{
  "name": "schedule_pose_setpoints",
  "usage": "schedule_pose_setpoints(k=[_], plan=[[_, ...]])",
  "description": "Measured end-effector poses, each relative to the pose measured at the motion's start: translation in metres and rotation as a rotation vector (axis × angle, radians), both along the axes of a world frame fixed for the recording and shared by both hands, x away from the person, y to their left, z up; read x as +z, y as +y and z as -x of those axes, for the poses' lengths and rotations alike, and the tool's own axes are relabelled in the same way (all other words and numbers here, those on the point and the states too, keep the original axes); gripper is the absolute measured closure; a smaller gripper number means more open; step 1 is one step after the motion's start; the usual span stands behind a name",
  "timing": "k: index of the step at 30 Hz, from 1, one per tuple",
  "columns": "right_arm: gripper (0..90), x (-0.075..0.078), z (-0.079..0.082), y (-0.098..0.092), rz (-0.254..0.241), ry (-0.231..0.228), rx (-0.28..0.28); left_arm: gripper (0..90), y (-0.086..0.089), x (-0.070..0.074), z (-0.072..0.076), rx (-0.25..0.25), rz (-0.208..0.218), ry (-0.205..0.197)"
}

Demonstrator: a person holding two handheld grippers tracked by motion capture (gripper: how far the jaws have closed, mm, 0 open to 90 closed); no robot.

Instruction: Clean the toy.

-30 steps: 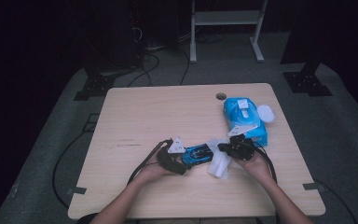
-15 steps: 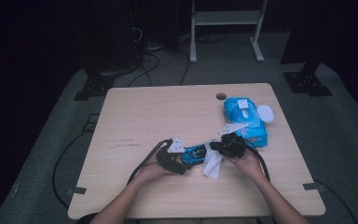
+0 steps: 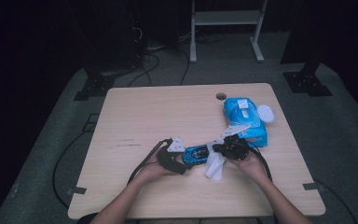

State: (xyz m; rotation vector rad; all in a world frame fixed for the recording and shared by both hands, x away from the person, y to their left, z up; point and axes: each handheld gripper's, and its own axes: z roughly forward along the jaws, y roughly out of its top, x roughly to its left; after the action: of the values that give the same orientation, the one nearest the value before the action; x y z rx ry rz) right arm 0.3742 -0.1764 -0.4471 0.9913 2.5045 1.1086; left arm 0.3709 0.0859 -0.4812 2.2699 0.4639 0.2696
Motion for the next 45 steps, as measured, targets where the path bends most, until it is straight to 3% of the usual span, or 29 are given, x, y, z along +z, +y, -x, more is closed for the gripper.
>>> schedule_pose_setpoints(k=[3, 8, 11, 12, 14, 16, 17, 18, 21, 23, 27, 34, 40, 42, 45], plan=[[87.4, 0.000, -0.003, 0.001, -0.011, 0.012, 0.005, 25.3, 0.000, 0.000, 0.000, -0.001, 0.006, 0.000], [87.3, 0.000, 0.007, -0.010, -0.041, 0.051, 0.017, 25.2, 0.001, 0.000, -0.001, -0.004, 0.000, -0.001], [87.3, -0.003, 0.010, -0.013, -0.056, 0.042, 0.016, 25.0, 0.000, 0.002, -0.001, -0.005, -0.011, 0.010], [87.3, -0.004, 0.010, -0.012, -0.056, 0.041, 0.017, 24.9, 0.001, 0.003, -0.002, -0.004, 0.004, 0.027], [87.4, -0.006, 0.011, -0.011, -0.053, 0.021, 0.023, 23.5, 0.005, 0.004, -0.004, -0.011, 0.030, 0.058], [87.4, -0.007, 0.012, -0.011, -0.059, 0.014, 0.028, 23.3, 0.009, 0.006, -0.007, -0.010, 0.079, 0.097], [87.5, -0.007, 0.013, -0.011, -0.059, 0.006, 0.030, 23.3, 0.011, 0.006, -0.009, 0.001, 0.127, 0.127], [87.5, -0.008, 0.014, -0.012, -0.061, -0.009, 0.036, 23.3, 0.012, 0.006, -0.010, 0.007, 0.139, 0.138], [87.8, -0.010, 0.016, -0.013, -0.069, -0.032, 0.039, 23.4, 0.010, 0.004, -0.011, 0.034, 0.155, 0.168], [88.0, -0.011, 0.018, -0.012, -0.054, -0.063, 0.049, 22.6, 0.008, 0.003, -0.011, 0.044, 0.169, 0.170], [88.3, -0.011, 0.021, -0.011, -0.035, -0.085, 0.062, 22.6, 0.010, 0.003, -0.015, 0.054, 0.201, 0.212], [88.5, -0.012, 0.026, -0.011, -0.016, -0.129, 0.079, 22.8, 0.015, 0.003, -0.022, 0.075, 0.220, 0.251], [88.8, -0.014, 0.031, -0.012, -0.005, -0.179, 0.099, 24.0, 0.015, 0.000, -0.028, 0.099, 0.252, 0.351], [88.9, -0.015, 0.033, -0.011, 0.008, -0.200, 0.104, 30.8, 0.016, 0.000, -0.029, 0.110, 0.251, 0.351], [88.9, -0.016, 0.035, -0.012, 0.005, -0.212, 0.105, 31.4, 0.015, 0.000, -0.029, 0.110, 0.252, 0.350]])
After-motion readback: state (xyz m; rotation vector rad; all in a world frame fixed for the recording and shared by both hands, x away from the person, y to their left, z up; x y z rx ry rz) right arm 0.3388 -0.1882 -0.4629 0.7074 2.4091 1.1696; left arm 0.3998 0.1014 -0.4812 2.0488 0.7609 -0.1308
